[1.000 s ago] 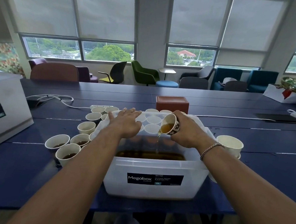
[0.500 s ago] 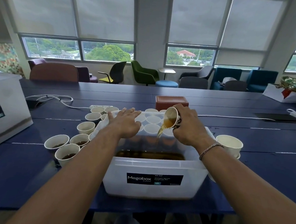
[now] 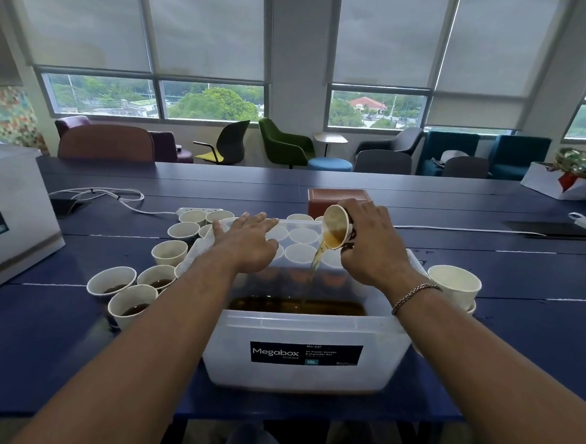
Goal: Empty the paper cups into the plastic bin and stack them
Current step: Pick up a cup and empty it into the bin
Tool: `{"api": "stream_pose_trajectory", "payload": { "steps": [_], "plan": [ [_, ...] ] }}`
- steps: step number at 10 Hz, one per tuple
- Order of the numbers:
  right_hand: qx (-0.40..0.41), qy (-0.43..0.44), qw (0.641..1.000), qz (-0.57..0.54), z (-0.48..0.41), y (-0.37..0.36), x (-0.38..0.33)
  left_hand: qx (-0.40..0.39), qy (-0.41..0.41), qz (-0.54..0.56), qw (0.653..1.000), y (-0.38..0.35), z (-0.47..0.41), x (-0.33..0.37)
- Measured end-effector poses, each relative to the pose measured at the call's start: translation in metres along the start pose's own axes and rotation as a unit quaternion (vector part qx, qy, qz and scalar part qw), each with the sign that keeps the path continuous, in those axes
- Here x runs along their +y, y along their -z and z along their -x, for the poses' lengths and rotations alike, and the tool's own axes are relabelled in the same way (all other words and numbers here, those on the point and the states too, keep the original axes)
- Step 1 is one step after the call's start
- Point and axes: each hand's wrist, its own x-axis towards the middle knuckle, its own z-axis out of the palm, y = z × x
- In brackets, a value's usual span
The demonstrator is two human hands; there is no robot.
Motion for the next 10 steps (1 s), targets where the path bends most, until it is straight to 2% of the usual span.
{"api": "stream_pose_trajectory", "payload": {
  "steps": [6,8,10],
  "plan": [
    [0.09,0.111,0.985,0.096,0.0,0.004,-0.014,-0.005,0.001,-0.005,1.0,0.001,0.001,0.0],
    [0.106,0.117,0.982,0.101,0.0,0.004,-0.017,-0.006,-0.002,-0.003,1.0,0.0,0.001,-0.001],
    [0.029,0.041,0.997,0.056,0.006,0.009,-0.014,0.002,0.005,0.02,1.0,0.001,0.003,0.002]
  ]
}}
